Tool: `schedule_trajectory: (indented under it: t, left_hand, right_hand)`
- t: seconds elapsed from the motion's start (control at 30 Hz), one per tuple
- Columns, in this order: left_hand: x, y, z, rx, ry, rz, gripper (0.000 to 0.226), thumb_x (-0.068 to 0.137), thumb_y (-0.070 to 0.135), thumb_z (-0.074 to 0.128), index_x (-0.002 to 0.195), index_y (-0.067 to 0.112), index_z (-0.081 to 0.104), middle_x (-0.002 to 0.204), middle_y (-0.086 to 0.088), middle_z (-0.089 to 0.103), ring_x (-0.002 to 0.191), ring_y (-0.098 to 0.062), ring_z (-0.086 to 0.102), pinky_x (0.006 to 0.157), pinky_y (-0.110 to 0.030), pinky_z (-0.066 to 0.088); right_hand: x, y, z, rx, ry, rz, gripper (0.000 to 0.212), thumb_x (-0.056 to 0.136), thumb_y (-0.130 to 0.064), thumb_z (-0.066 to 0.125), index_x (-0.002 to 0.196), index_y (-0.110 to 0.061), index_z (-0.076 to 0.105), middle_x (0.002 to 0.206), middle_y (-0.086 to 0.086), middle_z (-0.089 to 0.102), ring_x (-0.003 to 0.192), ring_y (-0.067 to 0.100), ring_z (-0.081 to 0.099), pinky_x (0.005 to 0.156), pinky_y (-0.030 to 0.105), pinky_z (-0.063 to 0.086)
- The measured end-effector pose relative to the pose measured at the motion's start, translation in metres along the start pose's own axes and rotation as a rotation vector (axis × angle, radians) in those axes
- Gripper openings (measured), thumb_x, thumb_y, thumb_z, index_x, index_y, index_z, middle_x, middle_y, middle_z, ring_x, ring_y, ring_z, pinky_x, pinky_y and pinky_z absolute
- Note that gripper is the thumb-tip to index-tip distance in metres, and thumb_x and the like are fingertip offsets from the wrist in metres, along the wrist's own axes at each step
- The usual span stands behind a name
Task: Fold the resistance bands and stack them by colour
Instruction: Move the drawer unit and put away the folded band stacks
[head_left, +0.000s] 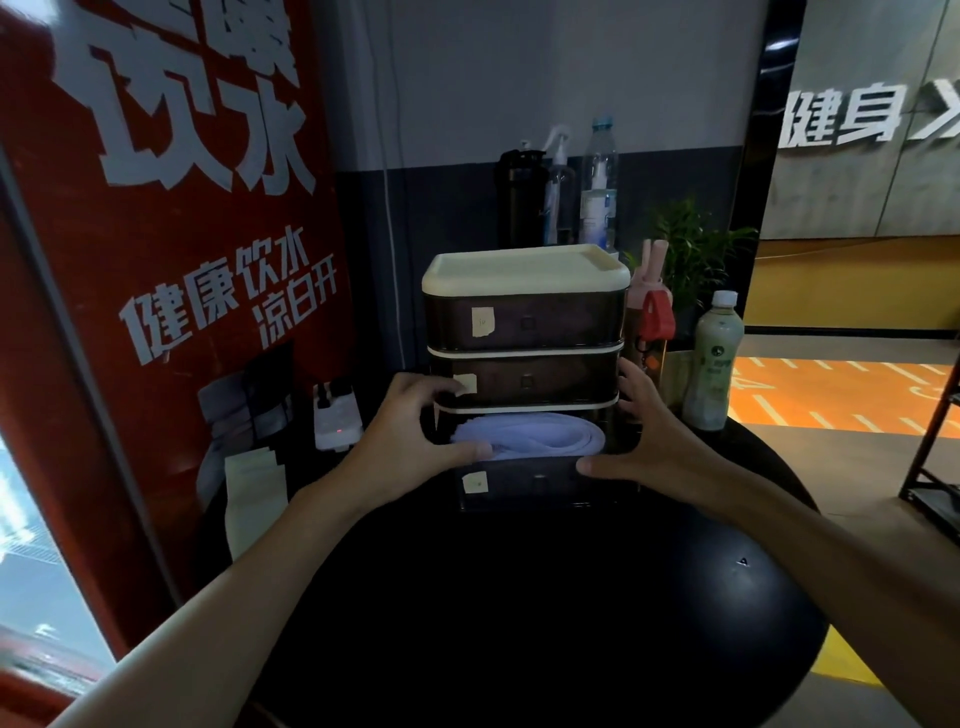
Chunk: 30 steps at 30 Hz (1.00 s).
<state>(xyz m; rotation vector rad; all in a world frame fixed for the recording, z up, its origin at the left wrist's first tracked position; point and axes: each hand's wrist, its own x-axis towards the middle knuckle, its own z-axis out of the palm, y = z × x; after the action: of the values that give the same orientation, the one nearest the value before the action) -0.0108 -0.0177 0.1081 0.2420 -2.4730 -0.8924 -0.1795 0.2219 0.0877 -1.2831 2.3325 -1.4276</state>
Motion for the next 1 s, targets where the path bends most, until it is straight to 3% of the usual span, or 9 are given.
schedule_trajectory:
  t: [0.1,0.17,0.23,0.37,0.53,0.67,0.83,0.93,1.0]
  left_hand:
    - [-0.006,-0.013,0.0,-0.083,-0.127,-0.079,0.116,0.062,0.047,0.085,0.154,0.027,0.018,0.142,0.018,0.03,0.123,0.009,0.036,0.1,-0.011,0.033]
    - [-0.005,-0.019,0.002,-0.101,-0.206,-0.062,0.121,0.068,0.035,0.088,0.156,0.028,0.004,0.131,0.037,0.029,0.109,0.033,0.032,0.088,0.006,0.029]
    - [-0.002,-0.023,0.005,-0.128,-0.21,-0.049,0.122,0.07,0.028,0.088,0.156,0.029,0.002,0.123,0.045,0.026,0.102,0.042,0.03,0.083,0.01,0.029]
    - [0.005,-0.027,0.009,-0.203,-0.206,-0.027,0.12,0.07,0.024,0.09,0.155,0.035,0.007,0.133,0.043,0.033,0.117,0.032,0.034,0.093,0.003,0.032]
    - [0.009,-0.035,0.013,-0.212,-0.143,-0.047,0.131,0.051,0.057,0.092,0.153,0.044,0.01,0.154,0.017,0.029,0.138,0.001,0.034,0.117,-0.033,0.032]
    - [0.014,-0.038,0.014,-0.22,-0.106,-0.05,0.118,0.049,0.057,0.09,0.14,0.055,0.016,0.153,0.009,0.03,0.135,-0.003,0.036,0.115,-0.03,0.032]
    - [0.016,-0.04,0.017,-0.287,-0.098,-0.052,0.129,0.052,0.049,0.09,0.154,0.028,0.016,0.147,0.015,0.04,0.135,-0.002,0.041,0.116,-0.034,0.036]
    - [0.017,-0.039,0.02,-0.31,-0.083,-0.072,0.127,0.054,0.041,0.09,0.154,0.025,0.014,0.142,0.017,0.042,0.134,-0.003,0.042,0.115,-0.036,0.037]
    - [0.019,-0.041,0.021,-0.31,-0.056,-0.08,0.126,0.052,0.046,0.091,0.152,0.029,0.017,0.146,0.011,0.043,0.134,-0.007,0.043,0.114,-0.039,0.039]
  right_hand:
    - [0.002,0.001,0.002,0.041,-0.003,0.012,0.126,0.063,-0.033,0.09,0.153,-0.04,0.002,0.154,-0.021,0.023,0.14,0.002,0.025,0.11,0.029,0.031]
    - [0.002,0.001,0.003,0.046,0.014,0.026,0.123,0.064,-0.03,0.09,0.152,-0.04,0.003,0.149,-0.025,0.026,0.135,-0.001,0.026,0.107,0.025,0.031]
    - [0.003,0.001,0.004,0.045,0.024,0.041,0.124,0.065,-0.027,0.089,0.152,-0.04,0.001,0.144,-0.026,0.027,0.132,-0.003,0.027,0.104,0.023,0.031]
    - [0.005,0.003,0.003,0.05,0.012,0.049,0.123,0.064,-0.028,0.09,0.152,-0.041,0.004,0.145,-0.026,0.03,0.132,-0.003,0.032,0.105,0.023,0.033]
    - [0.008,0.004,0.004,-0.025,0.057,0.12,0.126,0.062,-0.038,0.089,0.153,-0.034,0.003,0.154,-0.012,0.019,0.139,0.008,0.025,0.113,0.032,0.028]
    - [0.013,0.006,0.006,-0.067,0.066,0.124,0.122,0.063,-0.04,0.088,0.153,-0.031,0.006,0.153,-0.012,0.011,0.14,0.013,0.025,0.11,0.028,0.028]
    - [0.018,0.008,0.01,-0.028,0.092,0.103,0.117,0.063,-0.04,0.089,0.151,-0.034,0.013,0.152,-0.013,0.02,0.133,0.01,0.032,0.108,0.03,0.033]
    - [0.021,0.01,0.011,0.018,0.1,0.095,0.116,0.058,-0.043,0.09,0.148,-0.038,0.017,0.15,-0.01,0.033,0.131,0.012,0.042,0.109,0.038,0.04]
    - [0.022,0.009,0.011,0.008,0.111,0.099,0.118,0.06,-0.042,0.09,0.149,-0.037,0.014,0.151,-0.01,0.028,0.131,0.011,0.039,0.11,0.037,0.038]
